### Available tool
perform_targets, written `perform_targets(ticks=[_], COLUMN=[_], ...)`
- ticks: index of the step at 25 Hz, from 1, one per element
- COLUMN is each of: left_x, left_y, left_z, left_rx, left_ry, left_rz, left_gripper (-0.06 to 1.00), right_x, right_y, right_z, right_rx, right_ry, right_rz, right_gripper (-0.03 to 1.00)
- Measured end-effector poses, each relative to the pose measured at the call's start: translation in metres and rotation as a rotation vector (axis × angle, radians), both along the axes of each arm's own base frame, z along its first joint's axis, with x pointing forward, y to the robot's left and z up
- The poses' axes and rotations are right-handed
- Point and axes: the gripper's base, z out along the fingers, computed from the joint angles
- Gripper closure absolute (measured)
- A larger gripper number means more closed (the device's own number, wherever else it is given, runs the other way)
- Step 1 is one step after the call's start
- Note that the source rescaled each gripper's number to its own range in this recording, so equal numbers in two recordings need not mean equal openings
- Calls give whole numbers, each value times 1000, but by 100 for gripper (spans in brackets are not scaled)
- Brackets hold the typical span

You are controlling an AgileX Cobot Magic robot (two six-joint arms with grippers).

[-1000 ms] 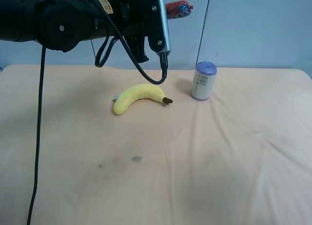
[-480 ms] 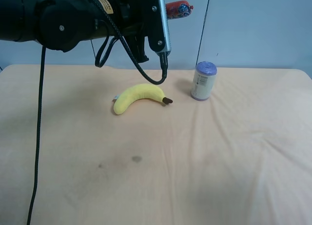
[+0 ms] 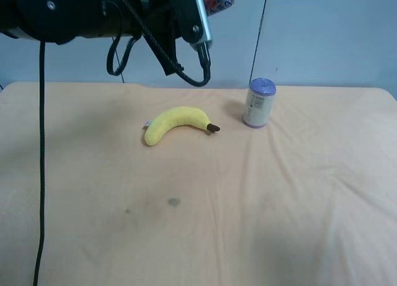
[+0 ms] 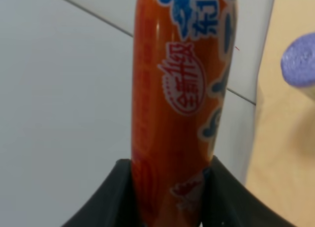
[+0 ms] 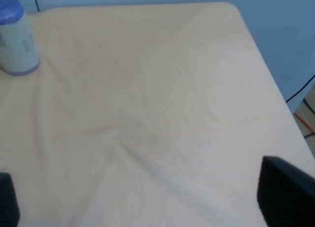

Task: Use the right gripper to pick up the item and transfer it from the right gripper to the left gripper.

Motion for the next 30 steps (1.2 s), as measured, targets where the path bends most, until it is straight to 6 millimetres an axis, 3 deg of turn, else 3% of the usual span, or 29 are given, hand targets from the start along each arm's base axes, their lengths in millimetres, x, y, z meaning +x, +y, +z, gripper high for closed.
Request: perform_targets(ticks=[6,10,14,19,23,26,30], left_x=[-18,-12,6,25,40,51,61], left_y=[24,63,115,180,218,234,240], left_z=[37,50,41,22,-12,-49,-99], left_rx=[-233,-394,-493,-628,-671,-630,-533], left_ry=[139,262,430,586,741,886,1045], left_rz=[79,195,339,552,694,769,842], left_gripper=[94,94,94,94,94,94,94], right_x=[0,0,0,0,0,0,0], right_y=[0,0,0,0,0,0,0], right_z=[0,0,0,0,0,0,0], right_rx=[0,0,0,0,0,0,0], right_ry=[0,0,0,0,0,0,0], right_rz=[0,0,0,0,0,0,0], right_gripper=[5,5,5,5,5,5,5])
